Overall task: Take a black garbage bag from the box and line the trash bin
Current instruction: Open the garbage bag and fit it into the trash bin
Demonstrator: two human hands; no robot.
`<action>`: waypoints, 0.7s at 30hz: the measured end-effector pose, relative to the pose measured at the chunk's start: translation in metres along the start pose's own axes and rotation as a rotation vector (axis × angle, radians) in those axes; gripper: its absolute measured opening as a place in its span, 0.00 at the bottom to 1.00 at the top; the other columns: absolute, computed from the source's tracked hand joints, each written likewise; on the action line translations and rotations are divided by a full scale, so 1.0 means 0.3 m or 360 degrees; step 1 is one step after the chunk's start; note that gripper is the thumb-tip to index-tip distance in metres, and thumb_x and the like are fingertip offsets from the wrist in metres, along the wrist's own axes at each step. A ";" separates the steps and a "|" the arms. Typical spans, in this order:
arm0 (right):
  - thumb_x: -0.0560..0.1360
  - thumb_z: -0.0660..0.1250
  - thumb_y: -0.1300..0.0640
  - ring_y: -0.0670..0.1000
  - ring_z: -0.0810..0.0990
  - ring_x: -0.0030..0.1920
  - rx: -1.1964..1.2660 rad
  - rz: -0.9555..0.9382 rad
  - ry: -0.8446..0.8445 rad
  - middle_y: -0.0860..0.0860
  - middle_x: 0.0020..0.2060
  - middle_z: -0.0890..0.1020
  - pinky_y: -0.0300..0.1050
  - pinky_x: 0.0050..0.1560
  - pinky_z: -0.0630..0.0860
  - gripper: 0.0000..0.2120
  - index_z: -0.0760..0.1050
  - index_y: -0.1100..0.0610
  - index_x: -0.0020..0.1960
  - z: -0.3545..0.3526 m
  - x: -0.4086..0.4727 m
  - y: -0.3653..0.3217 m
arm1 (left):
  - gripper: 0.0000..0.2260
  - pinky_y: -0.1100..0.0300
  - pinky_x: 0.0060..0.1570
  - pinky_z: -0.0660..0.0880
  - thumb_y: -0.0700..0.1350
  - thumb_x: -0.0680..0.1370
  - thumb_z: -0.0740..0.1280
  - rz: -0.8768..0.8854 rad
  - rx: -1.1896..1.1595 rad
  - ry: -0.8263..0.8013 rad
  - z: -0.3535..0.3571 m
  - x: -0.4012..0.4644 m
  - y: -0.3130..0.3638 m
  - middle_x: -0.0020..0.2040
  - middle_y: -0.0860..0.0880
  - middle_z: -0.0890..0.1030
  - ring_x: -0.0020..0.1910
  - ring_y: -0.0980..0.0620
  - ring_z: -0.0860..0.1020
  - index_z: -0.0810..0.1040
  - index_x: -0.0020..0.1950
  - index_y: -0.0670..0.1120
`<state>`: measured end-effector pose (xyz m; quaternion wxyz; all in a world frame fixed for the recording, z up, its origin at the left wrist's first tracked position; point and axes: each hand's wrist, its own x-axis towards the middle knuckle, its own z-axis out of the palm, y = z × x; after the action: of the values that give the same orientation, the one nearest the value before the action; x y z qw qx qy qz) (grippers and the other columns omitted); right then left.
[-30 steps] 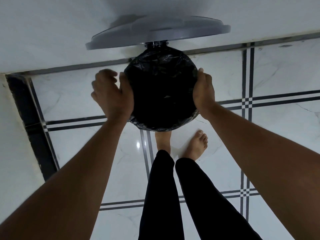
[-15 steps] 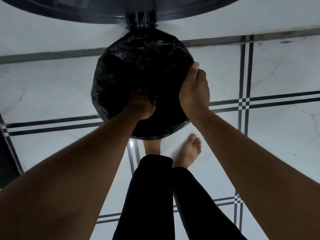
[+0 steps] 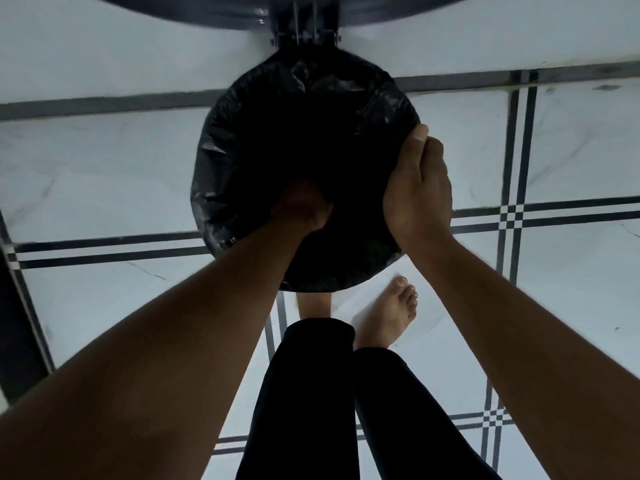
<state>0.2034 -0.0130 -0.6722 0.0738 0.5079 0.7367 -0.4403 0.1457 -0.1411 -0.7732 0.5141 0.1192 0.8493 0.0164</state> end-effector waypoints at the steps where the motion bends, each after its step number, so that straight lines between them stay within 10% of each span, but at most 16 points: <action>1: 0.91 0.45 0.39 0.49 0.77 0.59 -0.0047 0.0006 -0.0028 0.45 0.57 0.79 0.47 0.59 0.68 0.27 0.74 0.54 0.73 -0.012 -0.005 -0.017 | 0.23 0.50 0.73 0.71 0.51 0.87 0.65 0.0037 -0.0055 0.0060 -0.033 -0.043 0.012 0.78 0.38 0.76 0.77 0.37 0.74 0.75 0.78 0.40; 6: 0.90 0.42 0.35 0.60 0.77 0.70 -0.0298 0.0135 -0.0255 0.57 0.69 0.82 0.54 0.70 0.70 0.35 0.75 0.57 0.76 -0.075 0.008 -0.080 | 0.15 0.46 0.58 0.79 0.46 0.79 0.62 0.0480 -0.0328 0.0804 -0.126 -0.357 -0.006 0.58 0.43 0.84 0.57 0.38 0.83 0.82 0.61 0.44; 11: 0.88 0.48 0.35 0.63 0.78 0.73 -0.0400 -0.0090 -0.0113 0.59 0.71 0.81 0.62 0.74 0.73 0.34 0.71 0.59 0.79 -0.121 0.021 -0.156 | 0.18 0.44 0.64 0.71 0.47 0.82 0.69 0.0350 -0.0417 0.1571 -0.228 -0.487 -0.069 0.68 0.40 0.79 0.66 0.38 0.77 0.78 0.69 0.40; 21: 0.90 0.46 0.37 0.60 0.80 0.70 -0.0399 -0.0323 -0.0458 0.55 0.69 0.83 0.56 0.70 0.73 0.29 0.74 0.53 0.76 -0.076 0.070 -0.247 | 0.29 0.51 0.63 0.71 0.65 0.88 0.50 -0.0057 -0.1164 0.0699 -0.457 -0.364 -0.116 0.65 0.46 0.83 0.67 0.43 0.79 0.81 0.69 0.48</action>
<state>0.1410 0.0107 -0.6275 0.1959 0.3498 0.8149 -0.4185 0.0673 -0.1857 -0.6189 0.3295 -0.0920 0.8788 0.3326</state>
